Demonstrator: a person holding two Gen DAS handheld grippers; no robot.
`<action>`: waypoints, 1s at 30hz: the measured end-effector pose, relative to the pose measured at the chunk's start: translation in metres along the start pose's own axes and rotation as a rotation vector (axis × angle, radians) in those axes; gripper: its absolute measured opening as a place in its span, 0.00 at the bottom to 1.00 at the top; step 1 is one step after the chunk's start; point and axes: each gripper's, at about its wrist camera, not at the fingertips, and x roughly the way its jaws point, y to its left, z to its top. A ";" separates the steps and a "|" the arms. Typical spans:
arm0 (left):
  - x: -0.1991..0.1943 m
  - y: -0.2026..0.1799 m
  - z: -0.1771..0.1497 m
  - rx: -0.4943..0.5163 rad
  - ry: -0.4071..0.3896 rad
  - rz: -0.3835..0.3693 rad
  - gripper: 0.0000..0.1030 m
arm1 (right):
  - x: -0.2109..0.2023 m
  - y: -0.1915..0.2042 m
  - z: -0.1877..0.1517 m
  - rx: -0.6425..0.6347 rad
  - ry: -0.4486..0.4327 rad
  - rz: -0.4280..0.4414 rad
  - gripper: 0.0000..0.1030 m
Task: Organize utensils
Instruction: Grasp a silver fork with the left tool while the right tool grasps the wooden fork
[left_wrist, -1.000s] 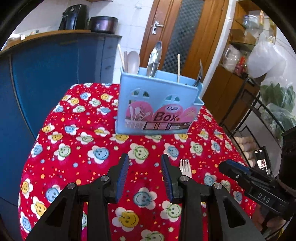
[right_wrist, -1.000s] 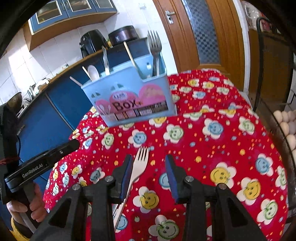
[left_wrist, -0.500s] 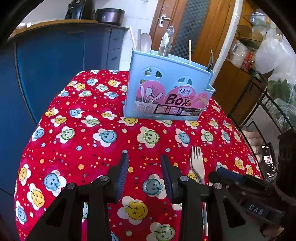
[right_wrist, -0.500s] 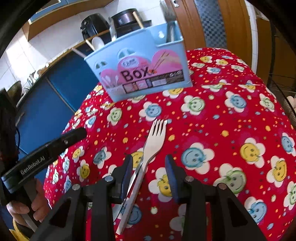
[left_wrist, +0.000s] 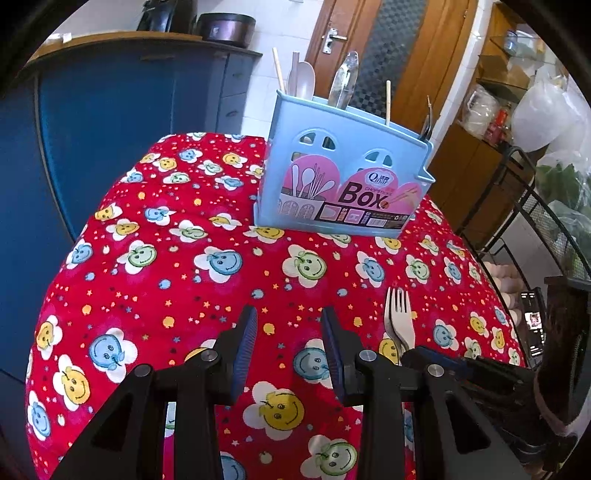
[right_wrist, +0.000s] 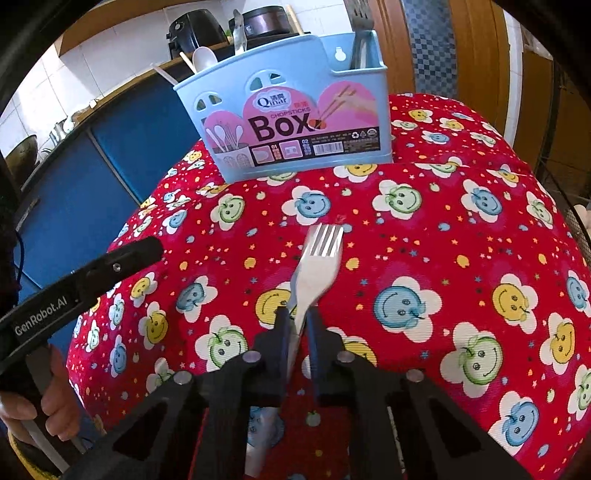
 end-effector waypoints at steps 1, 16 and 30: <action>0.000 0.000 0.000 0.002 0.001 -0.001 0.35 | -0.001 -0.001 0.000 0.004 -0.003 0.003 0.08; 0.014 -0.031 -0.008 0.065 0.070 -0.043 0.35 | -0.026 -0.046 0.007 0.093 -0.087 -0.040 0.08; 0.051 -0.089 -0.026 0.219 0.212 -0.049 0.35 | -0.025 -0.066 0.000 0.137 -0.069 0.012 0.08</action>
